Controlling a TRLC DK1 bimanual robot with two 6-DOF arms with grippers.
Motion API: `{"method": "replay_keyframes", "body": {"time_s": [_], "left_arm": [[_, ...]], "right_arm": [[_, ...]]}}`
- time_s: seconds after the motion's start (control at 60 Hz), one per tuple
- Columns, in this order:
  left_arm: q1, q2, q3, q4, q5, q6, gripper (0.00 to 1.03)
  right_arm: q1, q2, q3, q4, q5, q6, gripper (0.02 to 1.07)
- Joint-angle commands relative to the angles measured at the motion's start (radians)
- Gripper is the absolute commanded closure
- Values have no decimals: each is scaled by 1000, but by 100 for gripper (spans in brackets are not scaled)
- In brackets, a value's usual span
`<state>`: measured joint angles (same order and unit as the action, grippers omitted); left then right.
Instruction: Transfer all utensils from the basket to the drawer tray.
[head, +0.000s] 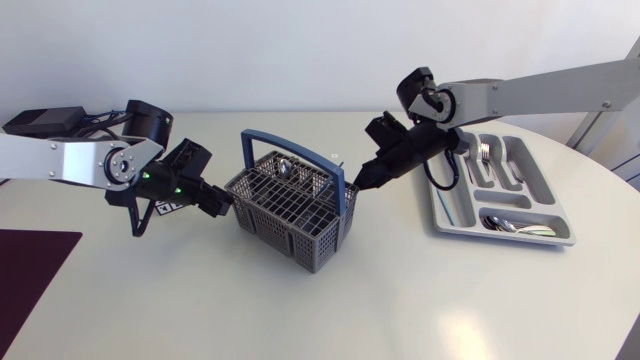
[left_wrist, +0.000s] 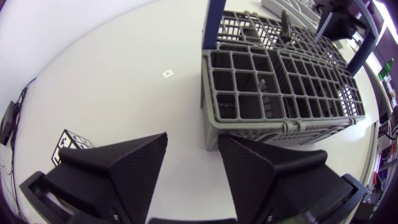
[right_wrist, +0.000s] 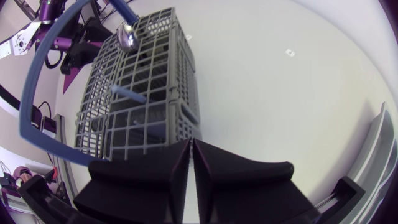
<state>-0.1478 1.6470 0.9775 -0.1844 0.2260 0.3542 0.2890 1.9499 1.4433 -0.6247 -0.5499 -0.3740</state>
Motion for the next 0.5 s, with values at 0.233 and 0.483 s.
{"method": "replay_keyframes", "body": {"time_s": [0.233,0.483], "left_arm": [[-19,134,136,5,42,-34,44],[-58,237,262,-35,56,-34,44]], "right_arm": [[62,-124,-166,-41,-44,-23,99],[177,-259,-294,-35,-18,-13,99]]}}
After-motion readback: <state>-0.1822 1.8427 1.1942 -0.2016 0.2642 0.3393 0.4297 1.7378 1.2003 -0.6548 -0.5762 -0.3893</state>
